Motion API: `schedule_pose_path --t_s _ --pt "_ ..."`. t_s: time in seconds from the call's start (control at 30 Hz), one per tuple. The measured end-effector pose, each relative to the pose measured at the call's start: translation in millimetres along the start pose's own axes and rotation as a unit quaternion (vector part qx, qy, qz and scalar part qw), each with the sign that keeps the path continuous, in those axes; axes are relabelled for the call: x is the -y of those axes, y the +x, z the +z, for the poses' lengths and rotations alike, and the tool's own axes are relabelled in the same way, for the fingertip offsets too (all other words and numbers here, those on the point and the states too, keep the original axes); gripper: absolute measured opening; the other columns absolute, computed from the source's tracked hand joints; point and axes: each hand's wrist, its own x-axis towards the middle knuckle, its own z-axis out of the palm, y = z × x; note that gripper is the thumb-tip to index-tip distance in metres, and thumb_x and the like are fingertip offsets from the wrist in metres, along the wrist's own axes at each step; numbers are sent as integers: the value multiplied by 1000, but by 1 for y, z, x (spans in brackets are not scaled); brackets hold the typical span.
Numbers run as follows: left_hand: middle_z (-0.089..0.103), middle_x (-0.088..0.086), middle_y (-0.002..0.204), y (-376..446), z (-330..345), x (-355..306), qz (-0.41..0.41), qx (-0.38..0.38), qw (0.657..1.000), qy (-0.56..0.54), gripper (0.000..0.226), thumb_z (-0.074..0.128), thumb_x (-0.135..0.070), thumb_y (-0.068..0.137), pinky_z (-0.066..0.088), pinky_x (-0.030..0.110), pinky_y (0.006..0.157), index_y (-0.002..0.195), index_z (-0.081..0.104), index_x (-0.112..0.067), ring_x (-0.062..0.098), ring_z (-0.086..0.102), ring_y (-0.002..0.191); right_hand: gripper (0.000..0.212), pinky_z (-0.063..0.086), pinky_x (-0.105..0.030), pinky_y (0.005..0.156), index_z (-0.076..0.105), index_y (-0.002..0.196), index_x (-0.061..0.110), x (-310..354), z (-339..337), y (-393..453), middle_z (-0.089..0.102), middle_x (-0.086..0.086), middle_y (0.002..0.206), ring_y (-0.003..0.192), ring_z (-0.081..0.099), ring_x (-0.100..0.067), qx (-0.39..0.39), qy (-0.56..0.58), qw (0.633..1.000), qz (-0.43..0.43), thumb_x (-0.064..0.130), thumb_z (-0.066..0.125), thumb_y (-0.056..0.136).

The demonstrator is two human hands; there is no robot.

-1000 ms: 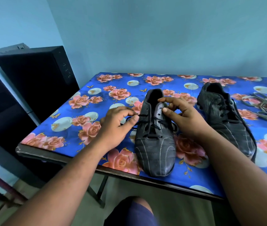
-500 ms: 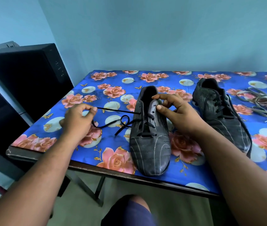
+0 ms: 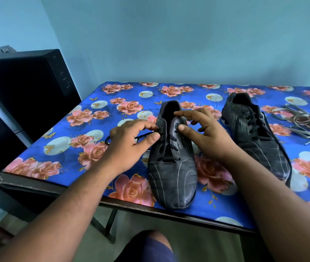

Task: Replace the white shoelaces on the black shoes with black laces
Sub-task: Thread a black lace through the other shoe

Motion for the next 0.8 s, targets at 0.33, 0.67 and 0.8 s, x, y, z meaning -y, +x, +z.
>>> schedule_pose_path --t_s 0.33,0.67,0.8 --pt "67 -19 98 4 -2 0 -14 34 995 -90 15 63 -45 97 45 45 94 97 66 -30 -5 60 90 25 42 -51 95 72 104 36 28 11 -1 56 7 106 105 51 -18 -10 -178 978 -109 50 61 86" --pt "74 -17 93 8 -13 -2 -40 51 989 -130 5 71 -28 95 56 31 89 99 73 -27 8 70 91 21 37 -51 96 75 93 40 46 16 13 52 12 97 104 43 -20 33 -205 978 -26 51 62 81" --pt "74 -22 87 4 -7 -11 -7 4 995 -101 15 80 -23 87 50 11 79 87 74 -37 -1 69 90 7 33 -49 98 72 96 36 45 16 13 52 14 103 109 37 -16 68 -223 972 -13 40 68 93"
